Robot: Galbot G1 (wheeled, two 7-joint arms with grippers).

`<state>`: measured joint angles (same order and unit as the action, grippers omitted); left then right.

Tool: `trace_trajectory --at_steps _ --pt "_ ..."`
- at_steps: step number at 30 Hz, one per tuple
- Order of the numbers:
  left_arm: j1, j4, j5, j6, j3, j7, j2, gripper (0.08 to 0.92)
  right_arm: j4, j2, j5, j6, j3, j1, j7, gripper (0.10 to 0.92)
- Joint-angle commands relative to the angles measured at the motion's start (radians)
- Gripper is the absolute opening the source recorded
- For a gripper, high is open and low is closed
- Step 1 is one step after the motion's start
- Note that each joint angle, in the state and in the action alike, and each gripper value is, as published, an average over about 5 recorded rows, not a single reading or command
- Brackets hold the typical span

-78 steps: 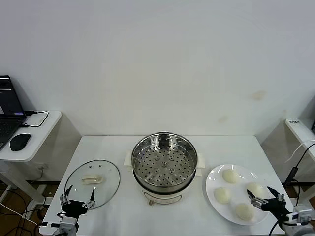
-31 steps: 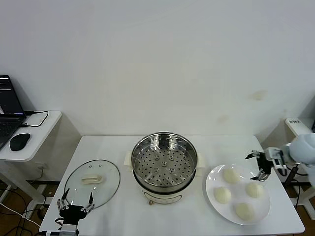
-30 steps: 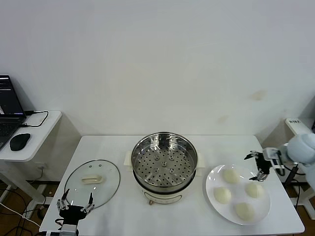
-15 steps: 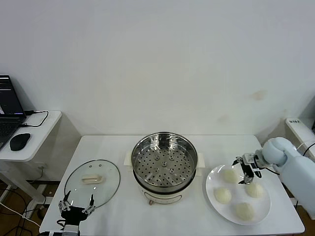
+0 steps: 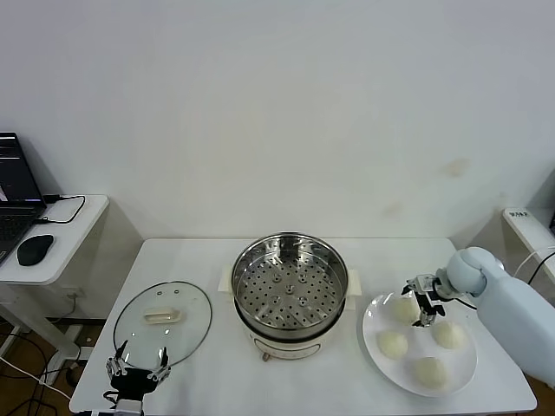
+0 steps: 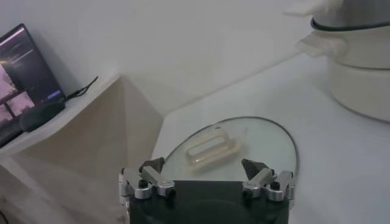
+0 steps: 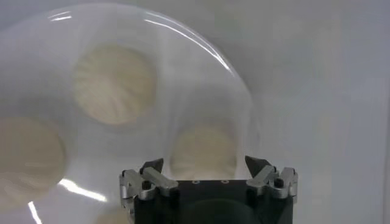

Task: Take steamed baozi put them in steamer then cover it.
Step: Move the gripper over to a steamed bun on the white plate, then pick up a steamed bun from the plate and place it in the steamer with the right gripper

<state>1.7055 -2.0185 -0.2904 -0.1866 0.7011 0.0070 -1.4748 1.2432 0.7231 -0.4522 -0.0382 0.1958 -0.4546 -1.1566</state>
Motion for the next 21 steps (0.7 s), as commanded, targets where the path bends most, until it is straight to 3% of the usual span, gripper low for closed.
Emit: trace_trajectory --at_steps 1,8,15,21 --pt "0.003 0.004 -0.003 0.002 -0.003 -0.003 -0.002 0.823 -0.014 0.01 -0.004 -0.005 0.011 0.006 0.008 0.738" --pt "0.002 0.006 -0.004 0.002 -0.004 -0.003 -0.001 0.823 -0.019 0.001 0.022 -0.01 -0.004 0.005 0.003 0.583" --pt "-0.005 0.01 -0.004 0.003 -0.008 -0.004 -0.001 0.823 0.019 -0.041 0.13 -0.026 -0.001 0.08 -0.038 0.563" --pt "-0.018 0.016 -0.003 0.011 -0.01 -0.014 0.001 0.823 0.039 -0.054 0.269 -0.048 0.155 0.343 -0.085 0.568"
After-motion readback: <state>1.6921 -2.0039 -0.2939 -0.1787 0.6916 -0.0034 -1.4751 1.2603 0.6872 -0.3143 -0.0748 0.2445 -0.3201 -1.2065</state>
